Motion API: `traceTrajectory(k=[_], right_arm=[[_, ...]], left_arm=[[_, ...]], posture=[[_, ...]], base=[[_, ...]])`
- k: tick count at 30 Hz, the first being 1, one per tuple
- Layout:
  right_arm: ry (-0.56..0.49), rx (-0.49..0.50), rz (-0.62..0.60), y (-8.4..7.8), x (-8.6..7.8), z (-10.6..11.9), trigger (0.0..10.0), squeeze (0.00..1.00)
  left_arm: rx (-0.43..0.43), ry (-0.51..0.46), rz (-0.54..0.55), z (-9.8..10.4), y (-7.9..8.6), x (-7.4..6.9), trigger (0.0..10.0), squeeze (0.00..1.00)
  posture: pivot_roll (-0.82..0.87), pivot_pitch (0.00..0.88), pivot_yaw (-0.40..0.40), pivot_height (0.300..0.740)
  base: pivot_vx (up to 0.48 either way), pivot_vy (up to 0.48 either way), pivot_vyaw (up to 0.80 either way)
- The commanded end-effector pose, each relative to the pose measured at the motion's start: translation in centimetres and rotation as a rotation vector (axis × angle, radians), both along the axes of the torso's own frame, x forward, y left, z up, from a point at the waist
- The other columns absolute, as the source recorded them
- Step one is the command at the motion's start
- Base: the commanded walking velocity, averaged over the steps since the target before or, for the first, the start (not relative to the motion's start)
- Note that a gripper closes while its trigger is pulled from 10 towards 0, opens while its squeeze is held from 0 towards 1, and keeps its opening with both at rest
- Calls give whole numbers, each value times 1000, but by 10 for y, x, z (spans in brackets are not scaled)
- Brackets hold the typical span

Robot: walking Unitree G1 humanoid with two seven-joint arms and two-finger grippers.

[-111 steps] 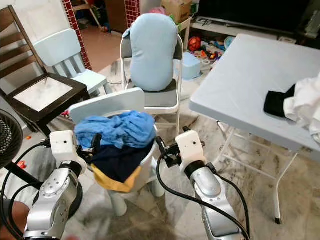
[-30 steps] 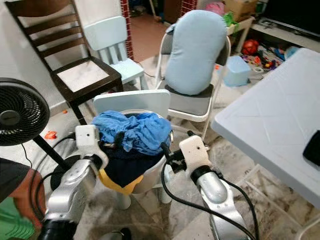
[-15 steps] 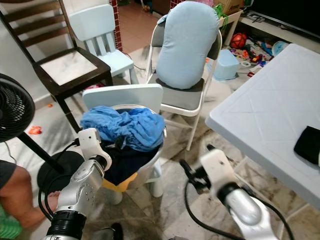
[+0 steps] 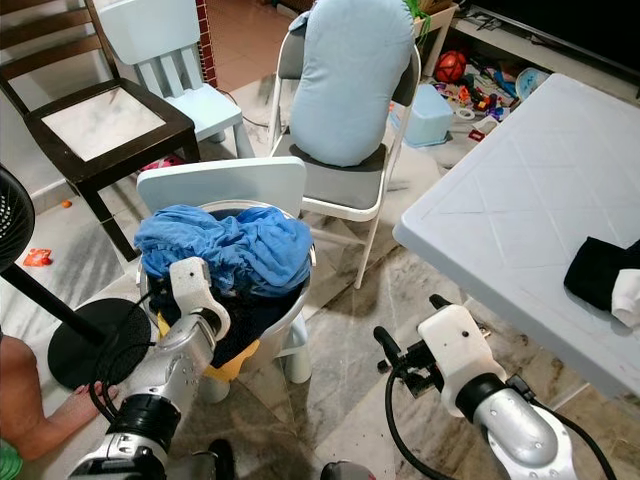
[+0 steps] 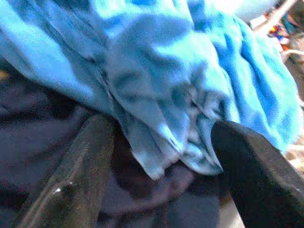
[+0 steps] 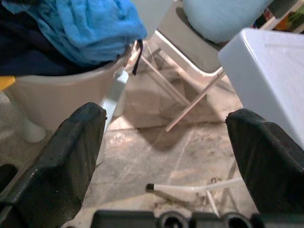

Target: Hang hanger

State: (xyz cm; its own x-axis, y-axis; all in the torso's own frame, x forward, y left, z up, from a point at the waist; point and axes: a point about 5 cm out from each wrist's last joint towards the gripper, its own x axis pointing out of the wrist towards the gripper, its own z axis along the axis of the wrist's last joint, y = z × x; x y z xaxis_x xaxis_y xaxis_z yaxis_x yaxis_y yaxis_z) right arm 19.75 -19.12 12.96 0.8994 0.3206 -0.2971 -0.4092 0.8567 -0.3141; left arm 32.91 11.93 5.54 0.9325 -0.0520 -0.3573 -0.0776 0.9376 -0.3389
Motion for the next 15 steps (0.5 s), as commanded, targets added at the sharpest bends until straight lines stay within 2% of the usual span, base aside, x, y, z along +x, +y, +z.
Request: traceTrajectory(k=[1,5,7,15], right_arm=[[-6,-3,-5,-4,-2,6,10000,0],[4,4,48,2,-3,6,10000,0],[-2,9,47,5,-1,6,10000,0],[-11,-3,64,10,3,5,10000,0]], left_arm=[[19,14,22,-3,0,0,0,0],[27,22,33,-6,3,0,0,0],[-3,55,10,-12,0,-1,0,0],[7,57,6,-14,0,0,0,0]], posture=[[-280,197,-93,740],[-275,195,-87,740],[-267,193,-81,740],[-261,186,-71,740]], base=[[0,0,0],[0,0,0],[0,0,0],[0,0,0]])
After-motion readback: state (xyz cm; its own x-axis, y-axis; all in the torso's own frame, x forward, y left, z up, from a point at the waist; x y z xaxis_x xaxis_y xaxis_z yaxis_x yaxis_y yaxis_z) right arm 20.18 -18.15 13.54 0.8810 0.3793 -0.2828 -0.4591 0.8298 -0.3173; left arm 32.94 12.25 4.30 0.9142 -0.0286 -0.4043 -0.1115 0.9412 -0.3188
